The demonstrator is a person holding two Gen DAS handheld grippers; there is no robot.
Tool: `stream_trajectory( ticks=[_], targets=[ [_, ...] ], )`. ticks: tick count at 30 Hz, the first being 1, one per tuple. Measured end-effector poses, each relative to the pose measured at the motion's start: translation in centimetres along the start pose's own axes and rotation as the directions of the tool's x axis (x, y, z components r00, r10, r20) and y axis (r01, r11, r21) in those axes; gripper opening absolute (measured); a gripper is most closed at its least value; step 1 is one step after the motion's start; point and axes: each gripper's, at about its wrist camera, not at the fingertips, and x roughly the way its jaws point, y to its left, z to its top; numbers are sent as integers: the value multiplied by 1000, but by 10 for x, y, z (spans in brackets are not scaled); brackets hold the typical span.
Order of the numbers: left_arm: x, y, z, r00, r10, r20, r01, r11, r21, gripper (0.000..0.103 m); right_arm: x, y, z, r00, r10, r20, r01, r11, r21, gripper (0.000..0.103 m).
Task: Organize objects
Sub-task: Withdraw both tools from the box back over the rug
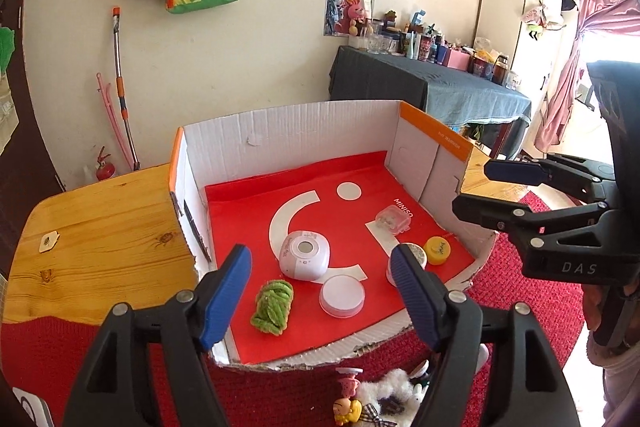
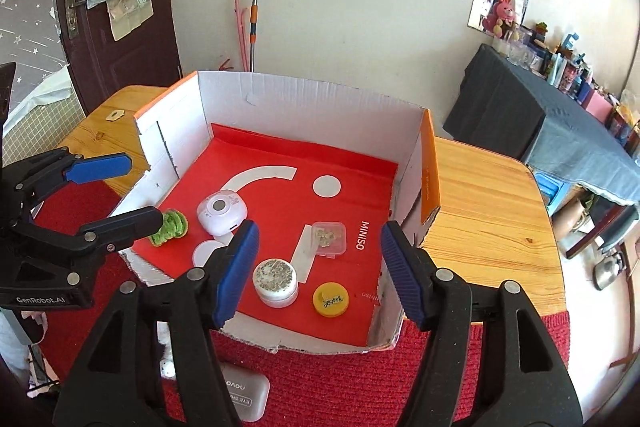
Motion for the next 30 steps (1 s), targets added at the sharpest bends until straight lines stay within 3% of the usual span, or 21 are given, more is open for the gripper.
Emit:
stream_trajectory(
  ticks=[8,17,22,30],
  targets=[
    [-23,-5,-45,1000,2,8,-2,999,-32,79,-22,14,-33,998,-11,62,12,1000,-11,70],
    [-36,-18,-77,999,47,18,-47,999,-10,84,-25,20,-73,998,32,52,-35,998,52,72],
    [-31,-22,-92,1000,20,-23,-21,999,-27,84,-16,22,-89,999,37,31,-39,996,77,72],
    [-12,-15,-109,995,33,-98,-37,998,-46,84,0,20,-113,996,89,-18,-85,984,154,73]
  ],
)
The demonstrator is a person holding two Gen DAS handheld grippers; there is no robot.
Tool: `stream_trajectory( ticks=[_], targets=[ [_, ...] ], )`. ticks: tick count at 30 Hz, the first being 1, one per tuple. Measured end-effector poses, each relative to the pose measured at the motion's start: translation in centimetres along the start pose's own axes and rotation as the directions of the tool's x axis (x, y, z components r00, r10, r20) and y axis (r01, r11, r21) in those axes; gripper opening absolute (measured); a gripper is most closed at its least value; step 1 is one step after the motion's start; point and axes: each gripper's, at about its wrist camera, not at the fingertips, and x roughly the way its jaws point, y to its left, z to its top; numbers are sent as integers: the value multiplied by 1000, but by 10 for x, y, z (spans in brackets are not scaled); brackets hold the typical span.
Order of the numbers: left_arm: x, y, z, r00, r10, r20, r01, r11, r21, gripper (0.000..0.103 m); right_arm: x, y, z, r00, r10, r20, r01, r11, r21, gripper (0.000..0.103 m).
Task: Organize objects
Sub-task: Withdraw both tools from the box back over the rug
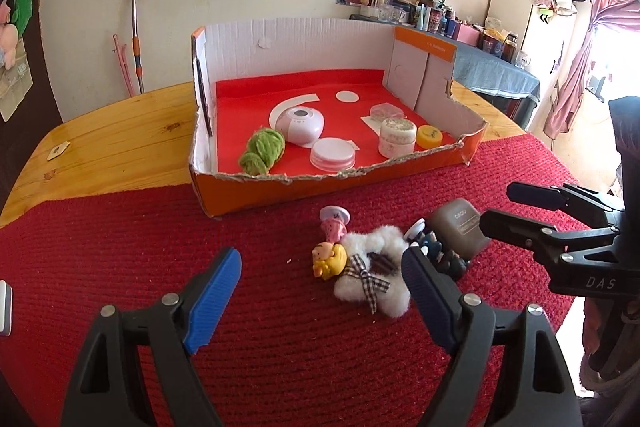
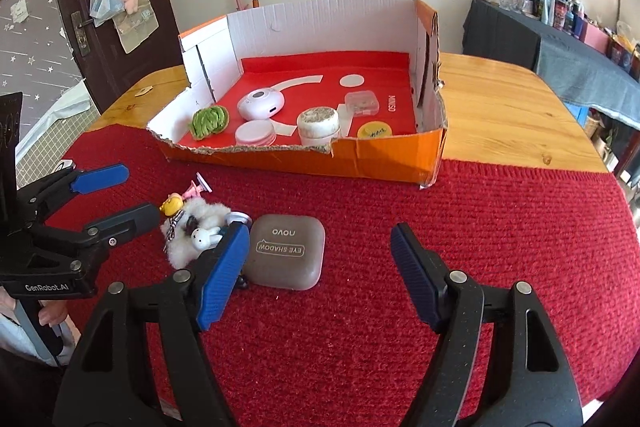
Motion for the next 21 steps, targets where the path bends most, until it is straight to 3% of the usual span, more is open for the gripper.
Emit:
stream_trajectory(
  ticks=[13,17,21],
  targets=[
    [16,17,-1,998,36,-54,-36,999,13,84,9,8,-13,999,15,-47,-15,1000,-12,73],
    [20,22,0,997,49,-61,-48,999,22,84,11,7,-14,999,-7,-44,6,1000,-9,77],
    [22,28,0,993,97,-63,-94,994,47,84,11,7,-14,999,-11,-43,10,1000,-15,79]
  ],
)
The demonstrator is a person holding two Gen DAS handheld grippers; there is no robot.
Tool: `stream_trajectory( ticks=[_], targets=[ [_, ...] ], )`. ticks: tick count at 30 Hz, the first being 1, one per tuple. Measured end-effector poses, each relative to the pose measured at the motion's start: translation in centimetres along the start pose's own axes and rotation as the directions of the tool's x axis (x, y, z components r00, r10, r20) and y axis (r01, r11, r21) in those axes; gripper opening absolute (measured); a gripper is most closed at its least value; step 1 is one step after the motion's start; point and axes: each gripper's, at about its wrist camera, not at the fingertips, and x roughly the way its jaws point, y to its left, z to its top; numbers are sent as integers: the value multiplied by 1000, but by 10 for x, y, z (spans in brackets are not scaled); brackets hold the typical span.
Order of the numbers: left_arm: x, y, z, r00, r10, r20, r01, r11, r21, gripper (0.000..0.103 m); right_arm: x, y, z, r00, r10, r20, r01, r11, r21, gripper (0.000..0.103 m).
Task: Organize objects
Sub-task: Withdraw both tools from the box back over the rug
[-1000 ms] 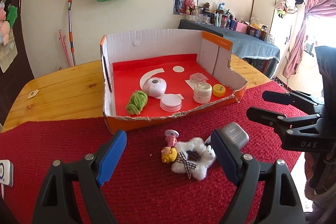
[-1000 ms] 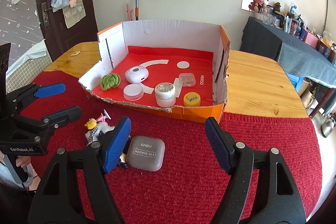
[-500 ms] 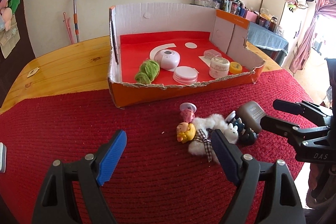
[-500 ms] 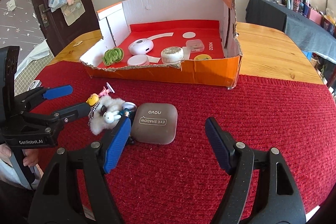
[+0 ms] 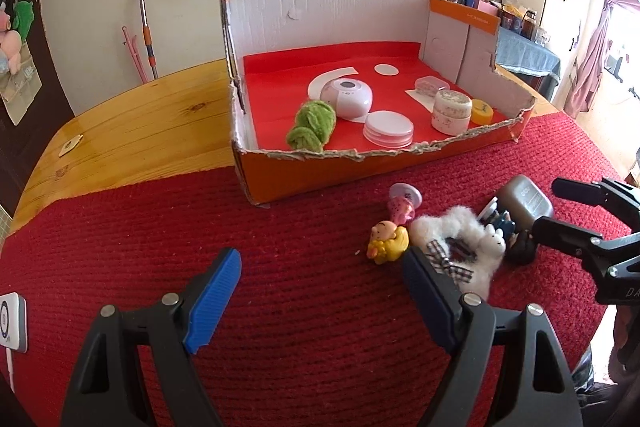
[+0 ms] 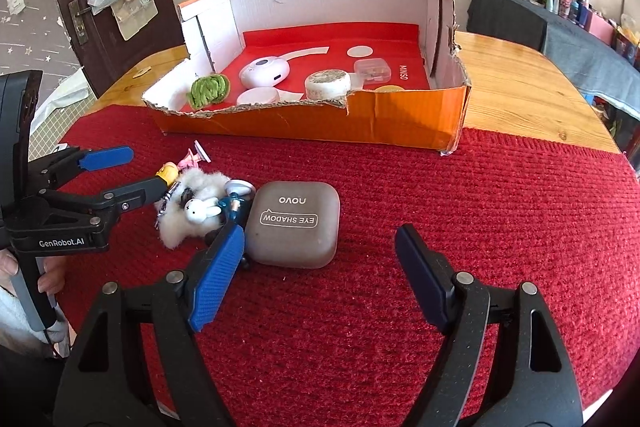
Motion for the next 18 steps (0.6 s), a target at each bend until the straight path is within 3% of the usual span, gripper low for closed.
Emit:
stream_trajectory(
  ticks=[5,9,11,18],
  targets=[
    [3,4,0,1000,-11,-13,11,999,36,84,-3,-8,1,998,-64,13,64,998,-5,80],
    [8,-4,7,999,-50,-15,51,993,103,84,-4,-12,3,999,-50,14,50,999,-5,80],
    [12,-8,10,999,-37,-21,40,990,136,84,-4,-11,4,999,-34,15,35,999,-12,80],
    [19,-11,19,997,-72,-32,76,981,177,75,4,-8,10,999,-35,5,35,998,-61,80]
  ],
)
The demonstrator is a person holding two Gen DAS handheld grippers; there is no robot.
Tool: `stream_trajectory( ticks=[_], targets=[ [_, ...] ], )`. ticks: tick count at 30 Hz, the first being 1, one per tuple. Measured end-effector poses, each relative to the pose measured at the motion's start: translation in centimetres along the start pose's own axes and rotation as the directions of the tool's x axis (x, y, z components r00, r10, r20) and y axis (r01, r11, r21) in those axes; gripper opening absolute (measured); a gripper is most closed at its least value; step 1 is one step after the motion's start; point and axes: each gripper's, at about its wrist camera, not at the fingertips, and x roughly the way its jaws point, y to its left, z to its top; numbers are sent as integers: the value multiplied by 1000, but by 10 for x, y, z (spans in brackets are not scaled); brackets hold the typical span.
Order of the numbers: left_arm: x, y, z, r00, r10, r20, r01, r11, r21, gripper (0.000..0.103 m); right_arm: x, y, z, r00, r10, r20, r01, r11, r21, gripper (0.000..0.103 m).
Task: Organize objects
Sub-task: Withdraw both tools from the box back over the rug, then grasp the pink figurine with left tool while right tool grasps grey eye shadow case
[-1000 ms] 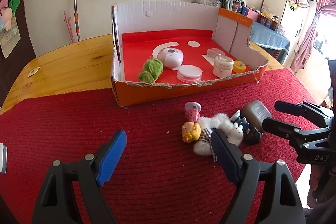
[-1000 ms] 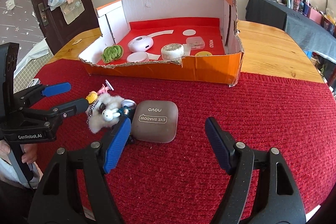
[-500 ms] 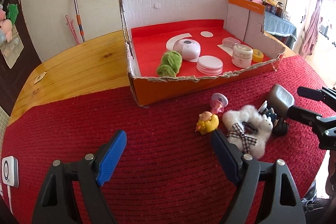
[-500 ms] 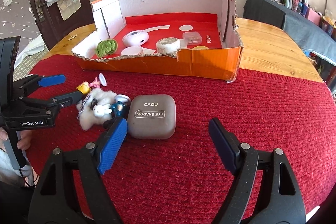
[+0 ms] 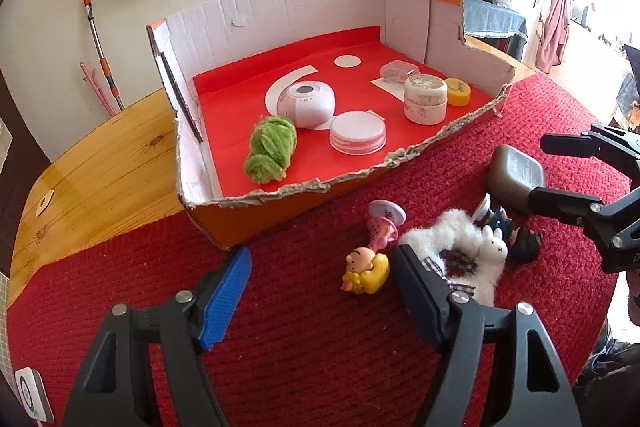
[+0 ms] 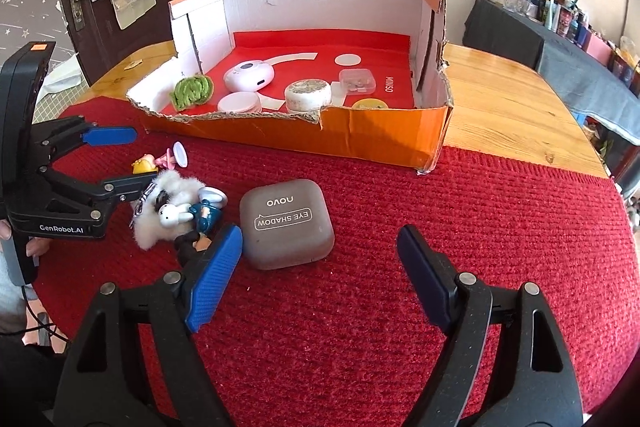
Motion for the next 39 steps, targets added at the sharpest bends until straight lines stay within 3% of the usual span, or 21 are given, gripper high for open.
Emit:
stream_trajectory(
  ticks=[7,19,22,27,29,39],
  targets=[
    [4,0,5,999,-49,-3,49,999,9,68,6,6,3,1000,-2,-10,1,999,-41,80],
    [7,-8,8,993,-115,4,115,993,30,46,12,15,4,1000,5,-15,-6,997,-82,79],
    [8,-10,9,992,-126,4,126,991,35,42,14,16,4,1000,11,-18,-12,996,-87,74],
    [7,-15,9,985,-171,3,170,983,63,21,16,14,3,998,45,-31,-48,996,-74,57],
    [7,-17,9,986,-168,8,167,984,69,21,15,14,1,999,48,-20,-50,996,-79,50],
    [-10,-14,4,982,-182,54,182,983,4,20,-2,13,2,996,85,34,-83,994,-65,50]
  ],
)
